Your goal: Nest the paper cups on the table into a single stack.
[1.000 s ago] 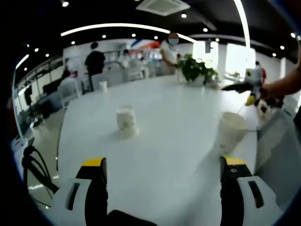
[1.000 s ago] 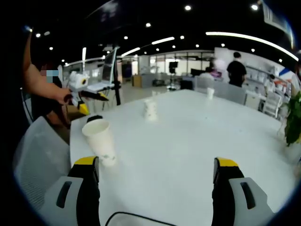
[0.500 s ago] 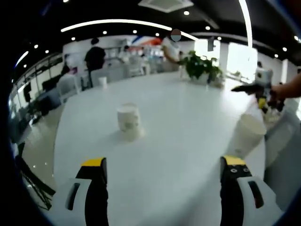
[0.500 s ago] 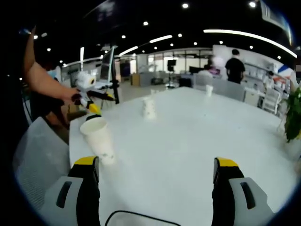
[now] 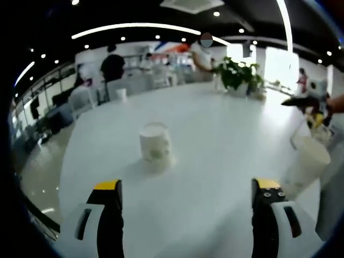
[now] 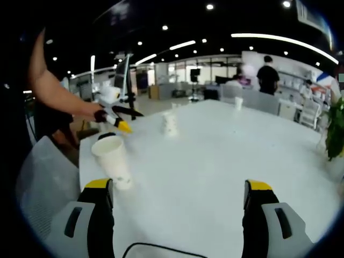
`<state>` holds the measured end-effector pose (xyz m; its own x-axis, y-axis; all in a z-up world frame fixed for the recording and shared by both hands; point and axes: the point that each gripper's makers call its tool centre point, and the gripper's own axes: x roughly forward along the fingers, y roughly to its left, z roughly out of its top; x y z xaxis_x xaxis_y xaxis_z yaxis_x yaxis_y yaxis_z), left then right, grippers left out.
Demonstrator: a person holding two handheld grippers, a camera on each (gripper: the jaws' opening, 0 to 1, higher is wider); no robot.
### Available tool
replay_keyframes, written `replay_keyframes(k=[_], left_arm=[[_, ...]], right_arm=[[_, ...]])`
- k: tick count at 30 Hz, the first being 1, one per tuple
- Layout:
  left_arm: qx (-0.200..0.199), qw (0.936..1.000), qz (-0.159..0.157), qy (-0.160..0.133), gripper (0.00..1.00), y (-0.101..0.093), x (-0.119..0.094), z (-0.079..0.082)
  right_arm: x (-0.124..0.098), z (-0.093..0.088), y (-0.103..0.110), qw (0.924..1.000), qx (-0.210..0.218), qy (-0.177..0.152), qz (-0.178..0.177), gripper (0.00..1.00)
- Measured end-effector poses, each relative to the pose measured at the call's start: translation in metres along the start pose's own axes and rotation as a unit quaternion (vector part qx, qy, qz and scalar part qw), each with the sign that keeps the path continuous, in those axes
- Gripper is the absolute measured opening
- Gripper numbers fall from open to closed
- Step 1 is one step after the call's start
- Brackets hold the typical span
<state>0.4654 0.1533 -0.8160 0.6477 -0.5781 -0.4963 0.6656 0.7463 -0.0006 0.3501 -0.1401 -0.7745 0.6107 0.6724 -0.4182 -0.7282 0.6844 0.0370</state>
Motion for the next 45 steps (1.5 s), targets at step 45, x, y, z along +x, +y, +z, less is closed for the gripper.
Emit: replay_keyframes(k=[45], left_arm=[[-0.034,0.9991,-0.004,-0.025,0.76,0.033,0.085,0.028]], right_arm=[[-0.003,-0.007,0.000,0.9998,0.018,0.006,-0.001,0.99]])
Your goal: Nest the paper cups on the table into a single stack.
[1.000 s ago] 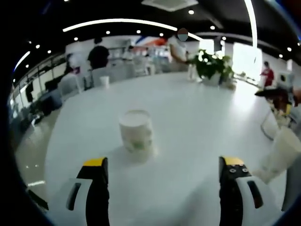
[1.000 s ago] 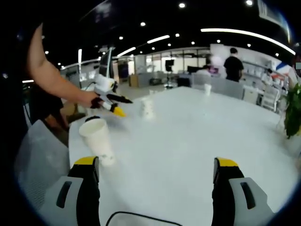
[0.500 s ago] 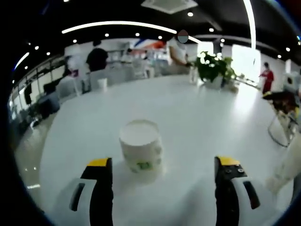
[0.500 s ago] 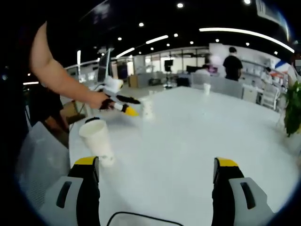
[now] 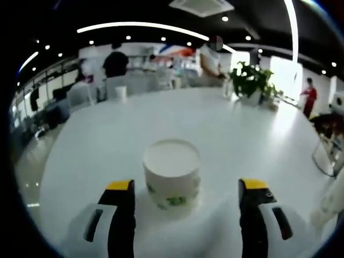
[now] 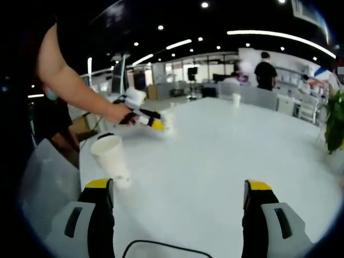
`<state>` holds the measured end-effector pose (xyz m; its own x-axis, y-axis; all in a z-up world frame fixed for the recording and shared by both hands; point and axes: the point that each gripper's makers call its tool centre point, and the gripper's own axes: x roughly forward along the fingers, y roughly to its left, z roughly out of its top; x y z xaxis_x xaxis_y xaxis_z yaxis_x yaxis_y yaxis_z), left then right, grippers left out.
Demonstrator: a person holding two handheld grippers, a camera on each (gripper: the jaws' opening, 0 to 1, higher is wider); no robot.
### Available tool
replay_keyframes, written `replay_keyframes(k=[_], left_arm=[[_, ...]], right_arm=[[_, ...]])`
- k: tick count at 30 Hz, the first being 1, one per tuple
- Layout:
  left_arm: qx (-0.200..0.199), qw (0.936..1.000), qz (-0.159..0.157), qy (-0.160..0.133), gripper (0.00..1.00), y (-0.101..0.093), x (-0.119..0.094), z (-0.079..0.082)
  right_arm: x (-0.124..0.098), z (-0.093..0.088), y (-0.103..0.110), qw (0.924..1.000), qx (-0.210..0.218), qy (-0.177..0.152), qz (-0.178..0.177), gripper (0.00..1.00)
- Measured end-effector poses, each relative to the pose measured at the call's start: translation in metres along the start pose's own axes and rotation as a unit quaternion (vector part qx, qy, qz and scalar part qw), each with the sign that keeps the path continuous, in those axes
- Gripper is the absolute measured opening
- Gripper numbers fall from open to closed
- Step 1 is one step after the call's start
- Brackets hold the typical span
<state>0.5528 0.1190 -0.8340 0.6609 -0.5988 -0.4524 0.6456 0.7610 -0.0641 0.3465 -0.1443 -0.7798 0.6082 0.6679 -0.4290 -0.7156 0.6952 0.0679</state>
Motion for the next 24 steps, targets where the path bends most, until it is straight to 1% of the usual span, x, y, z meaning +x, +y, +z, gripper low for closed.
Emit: replay_keyframes(k=[2,5,6,8,11,13,14,16,17,18,24], left_arm=[[0.003,1.0000,0.001,0.003,0.72,0.002,0.001,-0.002],[0.006,0.9999,-0.001,0.009,0.60,0.006,0.003,-0.007],[0.001,1.0000,-0.002,0.004,0.59,0.006,0.004,-0.005],[0.004,1.0000,-0.007,-0.004,0.58,0.004,0.005,-0.002],[0.010,0.9999,-0.009,-0.003,0.57,0.004,0.009,0.000],[0.011,0.9999,-0.004,-0.002,0.56,0.007,0.011,0.002],[0.010,0.9999,-0.003,-0.003,0.54,0.007,0.011,0.003],[0.004,1.0000,-0.006,-0.005,0.44,0.007,0.012,0.004],[0.007,0.9999,-0.011,0.002,0.42,0.005,0.012,0.002],[0.013,0.9999,-0.007,0.000,0.41,0.005,0.013,0.002],[0.011,0.9999,-0.012,0.002,0.41,0.004,0.012,0.002]], right_arm=[[-0.001,-0.001,0.001,1.0000,0.000,0.002,0.001,0.99],[-0.001,-0.002,0.002,1.0000,0.001,0.004,0.001,0.99],[-0.001,-0.003,0.003,1.0000,0.001,0.004,0.002,0.99],[-0.001,-0.003,0.004,1.0000,0.000,0.005,0.003,0.99],[0.000,-0.003,0.005,1.0000,0.000,0.006,0.005,0.99],[0.000,-0.004,0.005,1.0000,0.001,0.007,0.005,0.99],[0.000,-0.004,0.005,1.0000,0.001,0.007,0.005,0.99],[0.001,-0.003,0.005,1.0000,0.001,0.006,0.006,0.99],[0.001,-0.003,0.005,1.0000,0.001,0.006,0.006,0.99],[0.002,-0.003,0.005,1.0000,0.001,0.005,0.006,0.99],[0.002,-0.002,0.005,1.0000,0.002,0.005,0.006,0.99]])
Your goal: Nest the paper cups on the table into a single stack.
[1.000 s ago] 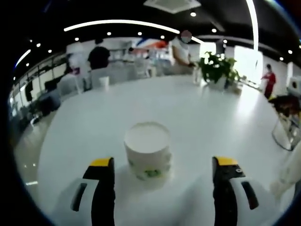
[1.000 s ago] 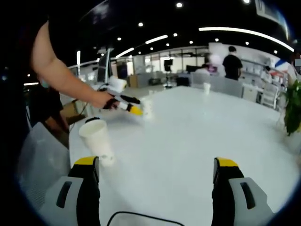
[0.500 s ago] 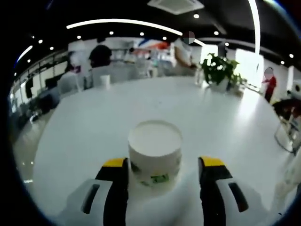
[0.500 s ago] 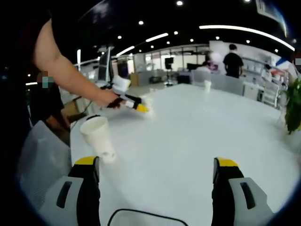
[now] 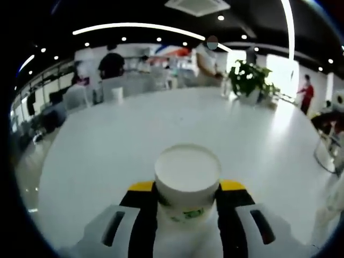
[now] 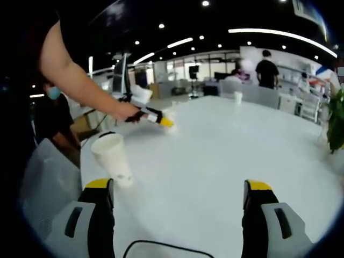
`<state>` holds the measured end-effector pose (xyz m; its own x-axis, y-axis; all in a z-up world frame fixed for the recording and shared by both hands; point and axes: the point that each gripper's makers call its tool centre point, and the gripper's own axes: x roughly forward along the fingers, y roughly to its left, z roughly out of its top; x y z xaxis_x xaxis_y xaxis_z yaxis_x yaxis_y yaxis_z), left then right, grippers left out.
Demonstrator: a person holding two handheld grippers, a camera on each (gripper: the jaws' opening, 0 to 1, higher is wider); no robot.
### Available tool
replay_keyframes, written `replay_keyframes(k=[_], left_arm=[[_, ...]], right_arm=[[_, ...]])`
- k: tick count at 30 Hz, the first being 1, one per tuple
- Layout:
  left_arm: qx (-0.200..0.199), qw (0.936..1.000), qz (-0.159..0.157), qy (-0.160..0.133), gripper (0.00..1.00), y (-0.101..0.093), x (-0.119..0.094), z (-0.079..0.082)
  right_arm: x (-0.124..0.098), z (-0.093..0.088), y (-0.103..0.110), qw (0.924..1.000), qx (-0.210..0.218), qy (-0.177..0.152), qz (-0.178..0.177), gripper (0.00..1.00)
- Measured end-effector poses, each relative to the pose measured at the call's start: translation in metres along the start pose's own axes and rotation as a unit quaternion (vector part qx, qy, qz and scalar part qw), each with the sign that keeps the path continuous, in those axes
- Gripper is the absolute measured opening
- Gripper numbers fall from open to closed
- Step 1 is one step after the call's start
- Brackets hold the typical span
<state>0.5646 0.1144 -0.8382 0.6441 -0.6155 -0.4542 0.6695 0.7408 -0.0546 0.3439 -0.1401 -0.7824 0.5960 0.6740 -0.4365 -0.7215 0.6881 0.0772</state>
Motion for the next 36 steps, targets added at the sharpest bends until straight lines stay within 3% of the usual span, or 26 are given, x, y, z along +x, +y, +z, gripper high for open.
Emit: replay_keyframes(k=[5,16,36], left_arm=[[-0.001,1.0000,-0.003,0.001,0.40,0.000,-0.002,0.002],[0.003,1.0000,0.001,0.006,0.40,0.009,-0.008,0.021],[0.036,0.9993,0.002,-0.002,0.41,0.024,-0.027,0.089]], right_arm=[[0.001,0.000,0.002,1.0000,-0.001,0.001,0.002,0.99],[0.000,0.005,0.003,1.0000,-0.006,-0.003,0.002,0.99],[-0.001,0.014,0.005,0.9998,-0.015,-0.008,0.004,0.99]])
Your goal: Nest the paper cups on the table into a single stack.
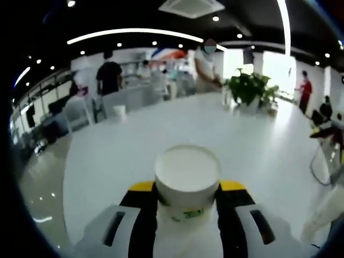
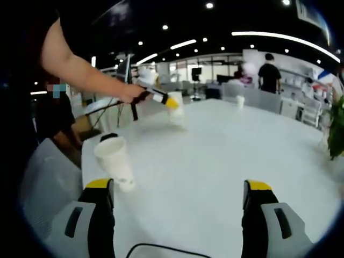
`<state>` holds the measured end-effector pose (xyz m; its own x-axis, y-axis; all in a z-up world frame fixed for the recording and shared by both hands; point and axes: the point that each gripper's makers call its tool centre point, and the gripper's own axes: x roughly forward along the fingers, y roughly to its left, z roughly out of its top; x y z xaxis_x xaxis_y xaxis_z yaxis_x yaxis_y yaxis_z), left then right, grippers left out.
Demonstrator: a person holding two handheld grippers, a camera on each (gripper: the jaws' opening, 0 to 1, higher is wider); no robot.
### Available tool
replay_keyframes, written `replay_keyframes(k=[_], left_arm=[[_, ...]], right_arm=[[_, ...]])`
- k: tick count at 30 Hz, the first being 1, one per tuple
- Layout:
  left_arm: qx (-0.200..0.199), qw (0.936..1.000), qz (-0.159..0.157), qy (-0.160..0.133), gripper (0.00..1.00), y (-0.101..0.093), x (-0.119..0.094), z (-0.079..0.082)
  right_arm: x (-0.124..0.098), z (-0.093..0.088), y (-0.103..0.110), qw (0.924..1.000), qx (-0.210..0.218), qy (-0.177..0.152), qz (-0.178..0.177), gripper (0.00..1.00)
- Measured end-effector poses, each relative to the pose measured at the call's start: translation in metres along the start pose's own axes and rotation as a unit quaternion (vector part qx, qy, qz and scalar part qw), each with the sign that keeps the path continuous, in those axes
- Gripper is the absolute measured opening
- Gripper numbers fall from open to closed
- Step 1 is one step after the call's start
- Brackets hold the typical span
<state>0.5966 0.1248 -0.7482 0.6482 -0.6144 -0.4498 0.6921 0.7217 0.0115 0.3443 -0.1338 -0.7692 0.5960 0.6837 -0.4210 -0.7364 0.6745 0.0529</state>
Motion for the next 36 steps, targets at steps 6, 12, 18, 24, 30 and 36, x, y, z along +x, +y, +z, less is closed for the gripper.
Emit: replay_keyframes(k=[6,12,18,24,30,36], left_arm=[[0.009,1.0000,0.000,-0.002,0.41,0.008,-0.005,0.013],[0.017,0.9999,0.000,-0.002,0.41,0.013,-0.007,0.023],[0.016,0.9999,-0.004,0.000,0.41,0.014,-0.007,0.029],[0.022,0.9997,-0.011,-0.002,0.41,0.010,-0.008,0.034],[0.027,0.9993,-0.025,0.000,0.41,0.000,-0.008,0.038],[0.030,0.9989,-0.036,0.000,0.41,-0.013,-0.007,0.046]], right_arm=[[-0.001,0.001,-0.001,1.0000,-0.006,0.002,-0.002,0.98],[0.000,0.003,-0.002,1.0000,-0.009,0.001,-0.004,1.00],[0.001,0.008,-0.005,0.9999,-0.016,0.000,-0.005,1.00],[0.000,0.011,-0.006,0.9999,-0.015,-0.004,-0.006,1.00],[-0.001,0.011,-0.006,0.9998,-0.015,-0.005,-0.006,1.00],[-0.003,0.012,-0.007,0.9998,-0.019,-0.007,-0.007,1.00]])
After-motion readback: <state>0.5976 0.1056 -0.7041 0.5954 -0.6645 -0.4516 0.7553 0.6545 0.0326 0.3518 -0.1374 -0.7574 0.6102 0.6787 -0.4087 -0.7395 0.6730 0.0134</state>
